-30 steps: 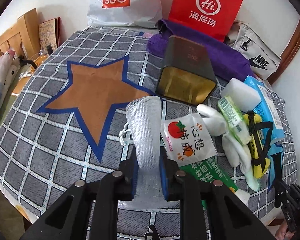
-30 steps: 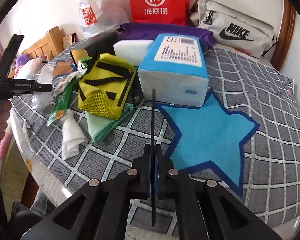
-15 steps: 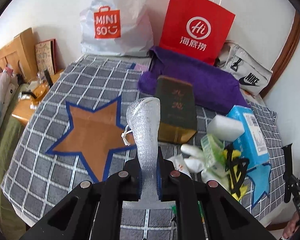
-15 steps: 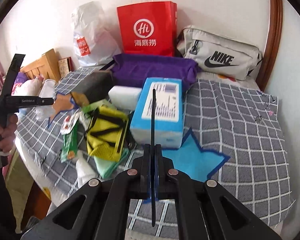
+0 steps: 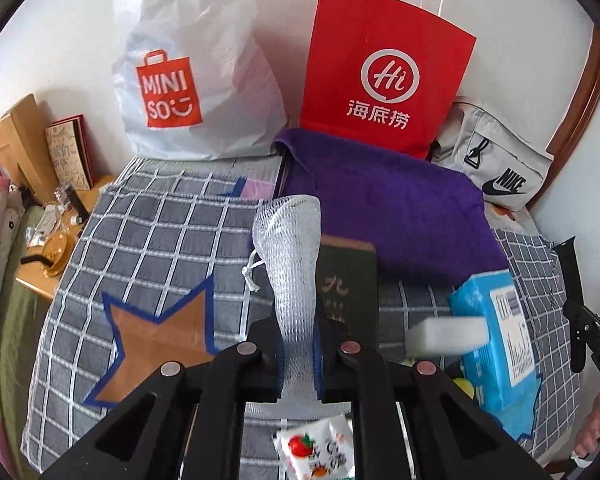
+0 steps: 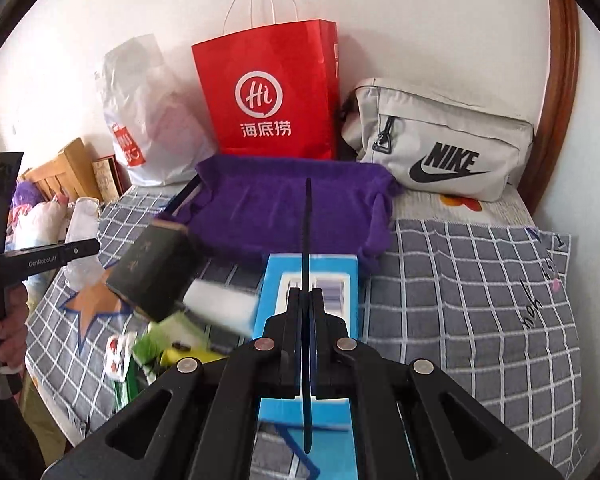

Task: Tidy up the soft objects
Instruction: 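Lift the mesh bag with the left gripper and carry it over the purple towel, then open the left gripper to drop the mesh bag onto the purple towel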

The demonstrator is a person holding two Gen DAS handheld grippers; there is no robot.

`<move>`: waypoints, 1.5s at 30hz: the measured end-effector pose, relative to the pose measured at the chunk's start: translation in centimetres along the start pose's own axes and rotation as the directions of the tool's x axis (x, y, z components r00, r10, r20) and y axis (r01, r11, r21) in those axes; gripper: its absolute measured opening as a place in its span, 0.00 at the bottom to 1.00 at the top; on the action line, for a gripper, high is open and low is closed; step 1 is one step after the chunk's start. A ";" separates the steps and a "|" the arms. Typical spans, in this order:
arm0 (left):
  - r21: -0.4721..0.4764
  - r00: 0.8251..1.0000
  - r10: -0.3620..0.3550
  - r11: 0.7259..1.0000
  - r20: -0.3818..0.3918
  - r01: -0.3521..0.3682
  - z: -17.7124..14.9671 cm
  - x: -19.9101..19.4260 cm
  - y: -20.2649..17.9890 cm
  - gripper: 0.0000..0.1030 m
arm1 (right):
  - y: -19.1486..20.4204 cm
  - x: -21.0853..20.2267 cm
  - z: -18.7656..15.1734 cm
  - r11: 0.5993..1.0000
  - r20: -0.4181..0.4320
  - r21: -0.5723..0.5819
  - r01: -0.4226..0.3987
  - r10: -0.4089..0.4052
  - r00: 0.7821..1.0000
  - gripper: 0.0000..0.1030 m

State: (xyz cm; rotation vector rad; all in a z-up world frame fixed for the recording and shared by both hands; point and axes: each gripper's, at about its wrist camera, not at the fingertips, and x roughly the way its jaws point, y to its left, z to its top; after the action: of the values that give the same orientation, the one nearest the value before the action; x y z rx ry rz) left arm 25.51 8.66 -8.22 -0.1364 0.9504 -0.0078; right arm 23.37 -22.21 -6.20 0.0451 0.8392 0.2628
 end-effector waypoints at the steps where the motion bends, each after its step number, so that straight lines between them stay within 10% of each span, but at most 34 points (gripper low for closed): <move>1: 0.003 1.000 -0.005 1.000 0.001 0.005 0.7 0.3 -0.1 0.10 | -0.2 0.5 0.5 1.000 -0.001 0.004 -0.005 0.005 1.000 0.03; 25: 0.046 0.994 -0.058 0.997 -0.091 0.063 10.0 10.8 -2.7 0.10 | -4.0 13.9 10.2 1.000 -0.058 0.011 -0.008 0.008 0.998 0.03; 45: 0.023 0.973 -0.107 0.993 -0.203 0.114 12.9 19.8 -4.7 0.10 | -6.9 21.3 9.3 0.999 -0.233 0.042 -0.019 0.029 0.972 0.03</move>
State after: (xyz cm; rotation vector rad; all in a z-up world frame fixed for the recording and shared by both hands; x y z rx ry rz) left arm 47.78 4.14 -16.31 -0.1582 1.1437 -0.1434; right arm 45.30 -22.96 -16.55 0.0617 1.0784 0.2780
